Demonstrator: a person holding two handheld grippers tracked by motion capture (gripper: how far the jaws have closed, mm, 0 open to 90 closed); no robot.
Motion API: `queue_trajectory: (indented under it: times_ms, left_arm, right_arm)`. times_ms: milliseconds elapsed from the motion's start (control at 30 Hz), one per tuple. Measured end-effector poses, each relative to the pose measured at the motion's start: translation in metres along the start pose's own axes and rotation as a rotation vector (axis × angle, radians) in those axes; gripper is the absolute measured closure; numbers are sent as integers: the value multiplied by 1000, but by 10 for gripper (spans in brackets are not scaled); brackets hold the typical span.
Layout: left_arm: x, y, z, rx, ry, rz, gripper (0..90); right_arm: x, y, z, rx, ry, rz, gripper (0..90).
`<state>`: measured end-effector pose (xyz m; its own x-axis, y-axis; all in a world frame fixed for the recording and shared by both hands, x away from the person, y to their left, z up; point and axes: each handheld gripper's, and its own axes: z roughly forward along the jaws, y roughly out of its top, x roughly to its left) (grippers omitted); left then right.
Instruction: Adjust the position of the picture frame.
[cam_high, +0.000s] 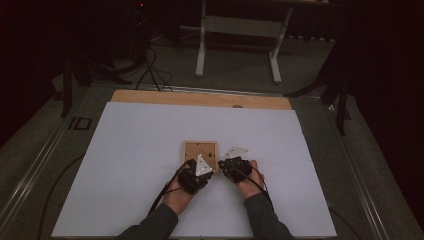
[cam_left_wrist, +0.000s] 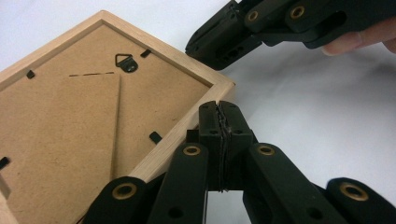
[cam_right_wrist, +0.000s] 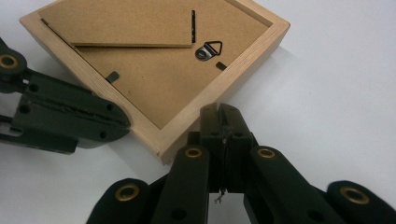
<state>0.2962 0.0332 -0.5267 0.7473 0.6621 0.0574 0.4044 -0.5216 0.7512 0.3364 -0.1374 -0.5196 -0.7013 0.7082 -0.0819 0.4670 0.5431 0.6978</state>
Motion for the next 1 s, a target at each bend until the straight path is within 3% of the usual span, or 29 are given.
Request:
queue_trajectory:
  times_ms: [233, 567, 1000]
  left_arm:
    - [4, -1, -1, 6, -2, 2, 867]
    - [17, -13, -18, 16, 19, -5, 850]
    - [41, -34, -43, 41, 36, -58, 842]
  right_arm:
    - [-2, 0, 3, 6, 2, 1, 887]
    - [-2, -8, -8, -9, 5, -3, 883]
    - [-4, -14, -23, -62, 5, 21, 877]
